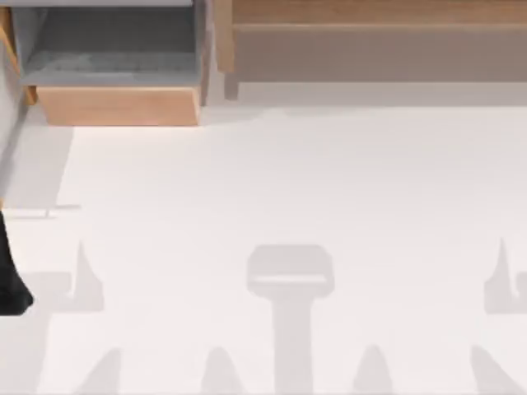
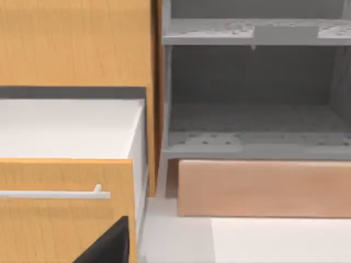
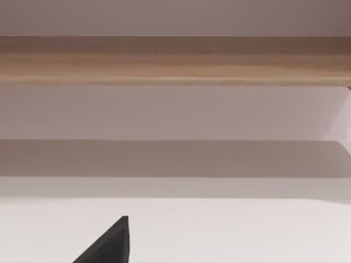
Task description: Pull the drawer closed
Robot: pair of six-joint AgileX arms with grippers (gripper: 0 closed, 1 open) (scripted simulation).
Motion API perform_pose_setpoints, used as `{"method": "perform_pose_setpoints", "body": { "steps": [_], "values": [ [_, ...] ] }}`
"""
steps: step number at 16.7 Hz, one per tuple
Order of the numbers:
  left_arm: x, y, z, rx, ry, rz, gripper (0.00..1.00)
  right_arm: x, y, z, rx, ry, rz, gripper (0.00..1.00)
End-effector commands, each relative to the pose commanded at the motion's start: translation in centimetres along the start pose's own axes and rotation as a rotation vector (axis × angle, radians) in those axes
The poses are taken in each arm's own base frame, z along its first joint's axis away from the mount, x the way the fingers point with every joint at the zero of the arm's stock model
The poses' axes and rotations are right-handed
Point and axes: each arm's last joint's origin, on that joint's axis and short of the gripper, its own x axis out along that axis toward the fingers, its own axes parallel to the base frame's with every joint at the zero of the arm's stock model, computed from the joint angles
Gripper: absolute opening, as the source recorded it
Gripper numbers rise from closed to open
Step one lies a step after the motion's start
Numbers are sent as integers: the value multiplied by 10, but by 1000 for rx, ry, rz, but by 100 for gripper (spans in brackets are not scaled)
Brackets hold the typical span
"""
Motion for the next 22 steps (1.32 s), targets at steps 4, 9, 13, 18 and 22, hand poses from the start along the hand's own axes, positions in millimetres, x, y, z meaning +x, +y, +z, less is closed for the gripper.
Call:
{"method": "perform_pose_setpoints", "body": {
  "steps": [4,9,13,18,22],
  "values": [
    [0,-1,10,1,-13,0,100,0,0,0,0,0,0,100],
    [15,-10,67,-1,-36,-8,100,0,0,0,0,0,0,100],
    [54,-27,112,1,-11,-10,100,0,0,0,0,0,0,100],
    [105,-55,141,3,8,-4,100,0,0,0,0,0,0,100],
    [119,-65,149,0,0,0,100,0,0,0,0,0,0,100]
  ]
}}
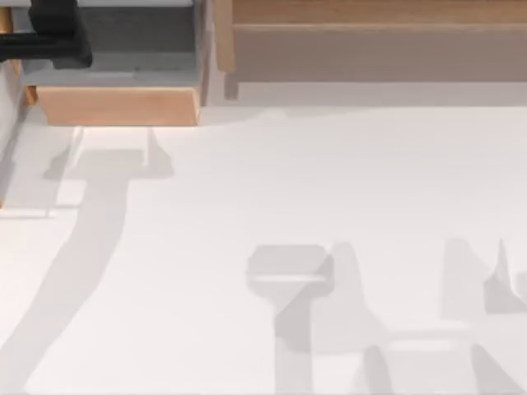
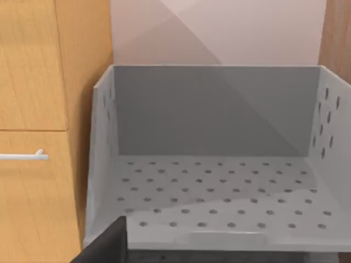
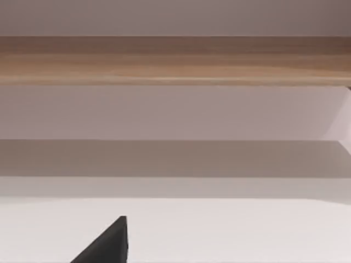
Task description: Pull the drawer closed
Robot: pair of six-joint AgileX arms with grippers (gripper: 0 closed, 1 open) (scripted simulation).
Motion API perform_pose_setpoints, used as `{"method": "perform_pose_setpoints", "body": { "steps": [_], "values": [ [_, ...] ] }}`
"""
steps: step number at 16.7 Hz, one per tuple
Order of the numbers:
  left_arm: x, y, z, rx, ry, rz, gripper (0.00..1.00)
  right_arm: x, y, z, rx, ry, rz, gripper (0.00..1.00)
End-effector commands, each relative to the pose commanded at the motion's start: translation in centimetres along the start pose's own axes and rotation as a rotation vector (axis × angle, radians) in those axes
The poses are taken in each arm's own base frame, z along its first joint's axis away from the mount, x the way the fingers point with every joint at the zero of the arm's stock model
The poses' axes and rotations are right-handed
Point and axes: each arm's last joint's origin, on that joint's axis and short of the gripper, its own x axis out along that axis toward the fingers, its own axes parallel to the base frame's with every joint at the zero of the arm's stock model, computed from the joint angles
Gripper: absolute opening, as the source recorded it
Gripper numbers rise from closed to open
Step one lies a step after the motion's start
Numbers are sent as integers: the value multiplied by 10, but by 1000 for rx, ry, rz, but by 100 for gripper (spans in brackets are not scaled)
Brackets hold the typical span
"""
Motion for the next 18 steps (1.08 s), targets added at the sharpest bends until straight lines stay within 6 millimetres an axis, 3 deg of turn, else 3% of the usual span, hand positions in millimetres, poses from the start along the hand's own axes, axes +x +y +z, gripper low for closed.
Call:
{"method": "perform_pose_setpoints", "body": {
  "steps": [5,8,13,18],
  "values": [
    [1,3,-4,13,5,10,100,0,0,0,0,0,0,100],
    [12,22,-29,112,30,65,100,0,0,0,0,0,0,100],
    [23,88,-93,431,83,179,100,0,0,0,0,0,0,100],
    [7,159,-154,854,156,196,100,0,0,0,0,0,0,100]
  ]
}}
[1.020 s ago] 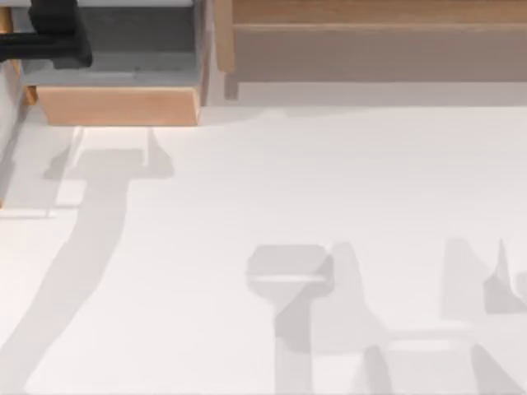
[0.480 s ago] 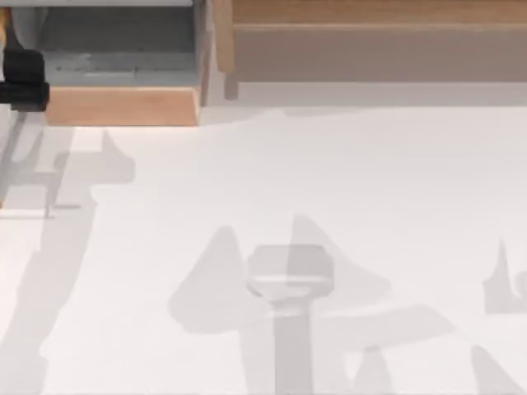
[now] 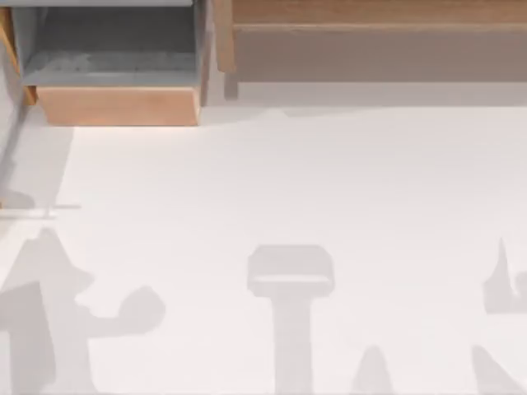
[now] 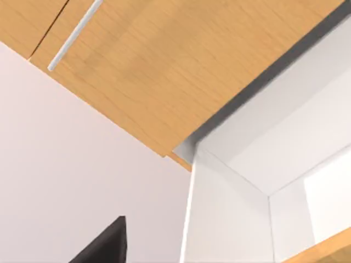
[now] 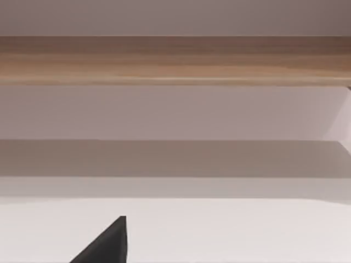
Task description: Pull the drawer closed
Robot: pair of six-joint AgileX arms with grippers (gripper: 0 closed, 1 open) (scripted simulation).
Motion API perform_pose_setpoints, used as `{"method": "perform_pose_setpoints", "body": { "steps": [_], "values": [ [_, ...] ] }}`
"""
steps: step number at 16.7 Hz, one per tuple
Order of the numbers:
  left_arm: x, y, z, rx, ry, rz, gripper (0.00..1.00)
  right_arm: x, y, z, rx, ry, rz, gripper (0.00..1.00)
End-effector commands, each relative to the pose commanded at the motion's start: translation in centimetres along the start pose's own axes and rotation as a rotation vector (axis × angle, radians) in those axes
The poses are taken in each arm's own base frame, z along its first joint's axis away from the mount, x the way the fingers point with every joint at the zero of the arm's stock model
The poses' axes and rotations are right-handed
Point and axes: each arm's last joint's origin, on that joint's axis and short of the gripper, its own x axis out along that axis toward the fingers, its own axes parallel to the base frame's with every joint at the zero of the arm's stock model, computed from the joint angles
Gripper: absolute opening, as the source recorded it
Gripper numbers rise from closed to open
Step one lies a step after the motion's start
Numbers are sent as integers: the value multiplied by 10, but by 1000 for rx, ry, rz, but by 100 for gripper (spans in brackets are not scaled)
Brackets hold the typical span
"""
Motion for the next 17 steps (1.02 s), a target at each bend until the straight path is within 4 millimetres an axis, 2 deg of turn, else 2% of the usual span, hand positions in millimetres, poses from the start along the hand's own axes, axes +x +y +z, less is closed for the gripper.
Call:
{"method": "perform_pose_setpoints", "body": {
  "steps": [4,8,11,17],
  "values": [
    [2,0,-53,333,-66,-34,100,0,0,0,0,0,0,100],
    [11,3,-87,590,-184,-43,100,0,0,0,0,0,0,100],
    [19,6,-98,695,-254,-37,100,0,0,0,0,0,0,100],
    [21,6,-98,707,-267,-37,100,0,0,0,0,0,0,100]
  ]
}}
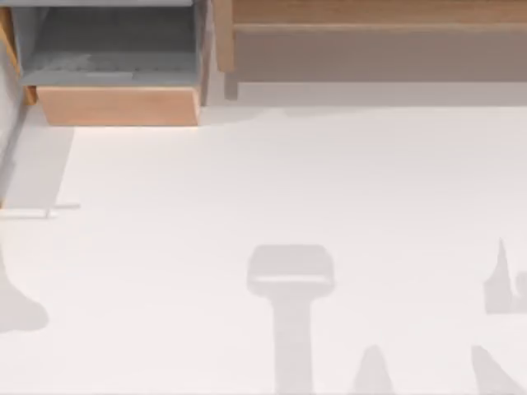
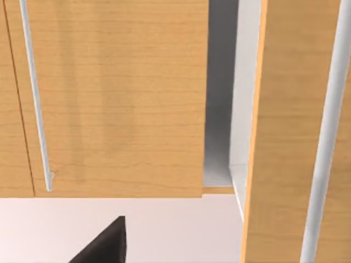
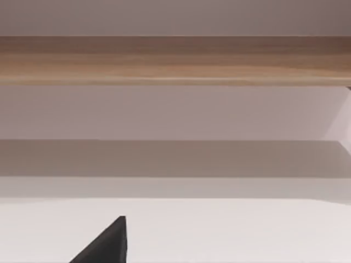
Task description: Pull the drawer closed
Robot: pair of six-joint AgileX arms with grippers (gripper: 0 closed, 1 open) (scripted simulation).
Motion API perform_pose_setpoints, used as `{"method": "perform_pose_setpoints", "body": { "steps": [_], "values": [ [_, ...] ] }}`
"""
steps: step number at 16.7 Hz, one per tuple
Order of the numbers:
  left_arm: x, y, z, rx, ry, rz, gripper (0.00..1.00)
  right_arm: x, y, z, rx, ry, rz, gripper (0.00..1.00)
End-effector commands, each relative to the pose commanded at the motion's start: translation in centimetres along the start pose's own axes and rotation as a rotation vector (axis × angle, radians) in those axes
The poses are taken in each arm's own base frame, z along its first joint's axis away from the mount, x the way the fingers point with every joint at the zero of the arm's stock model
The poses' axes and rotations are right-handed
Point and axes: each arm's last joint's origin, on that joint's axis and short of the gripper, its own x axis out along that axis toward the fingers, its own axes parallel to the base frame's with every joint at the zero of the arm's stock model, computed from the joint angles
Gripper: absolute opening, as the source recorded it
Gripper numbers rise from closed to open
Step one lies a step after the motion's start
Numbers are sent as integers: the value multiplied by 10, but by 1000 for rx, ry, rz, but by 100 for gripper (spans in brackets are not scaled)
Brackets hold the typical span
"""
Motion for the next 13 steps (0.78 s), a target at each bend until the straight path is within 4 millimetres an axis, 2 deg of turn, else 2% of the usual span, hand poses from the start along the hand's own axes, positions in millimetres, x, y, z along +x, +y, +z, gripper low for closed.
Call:
{"method": "perform_pose_setpoints", "body": {
  "steps": [5,9,13],
  "values": [
    [22,0,-1,2,2,1,100,0,0,0,0,0,0,100],
    [24,0,-1,2,2,1,100,0,0,0,0,0,0,100],
    [24,0,-1,2,2,1,70,0,0,0,0,0,0,100]
  ]
}}
